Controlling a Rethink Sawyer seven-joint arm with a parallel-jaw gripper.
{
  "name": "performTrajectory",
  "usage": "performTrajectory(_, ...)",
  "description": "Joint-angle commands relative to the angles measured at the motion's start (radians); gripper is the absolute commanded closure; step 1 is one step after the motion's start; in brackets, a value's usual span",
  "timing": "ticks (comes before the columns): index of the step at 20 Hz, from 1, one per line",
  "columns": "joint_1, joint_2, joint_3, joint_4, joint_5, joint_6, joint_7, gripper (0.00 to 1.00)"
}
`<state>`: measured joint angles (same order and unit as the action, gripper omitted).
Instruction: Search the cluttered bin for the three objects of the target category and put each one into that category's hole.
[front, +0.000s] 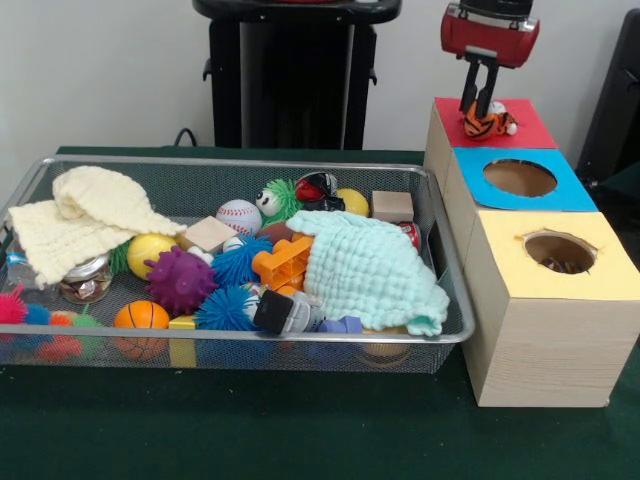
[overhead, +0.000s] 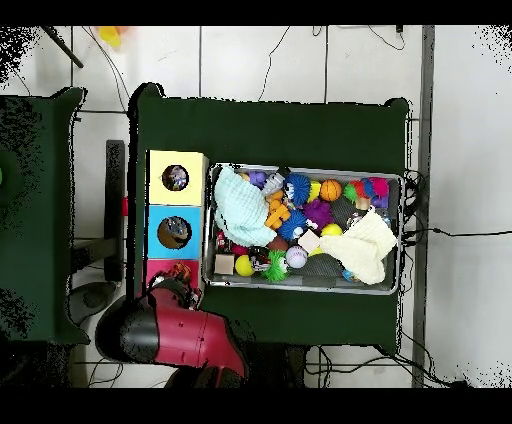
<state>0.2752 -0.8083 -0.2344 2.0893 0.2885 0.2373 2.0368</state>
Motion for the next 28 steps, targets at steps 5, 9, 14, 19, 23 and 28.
performTrajectory(5, 0.027, 0.022, 0.089, 0.055, 0.022, -0.064, 0.205, 1.0)
performTrajectory(9, 0.002, 0.005, 0.122, 0.074, 0.025, -0.065, 0.193, 1.0)
performTrajectory(14, -0.014, -0.013, 0.151, 0.112, 0.022, -0.091, 0.192, 1.0)
performTrajectory(19, -0.027, -0.021, 0.157, 0.128, 0.011, -0.102, 0.185, 1.0)
performTrajectory(23, -0.035, -0.016, 0.171, 0.143, 0.009, -0.13, 0.194, 1.0)
performTrajectory(28, -0.025, -0.02, 0.167, 0.152, 0.013, -0.134, 0.202, 1.0)
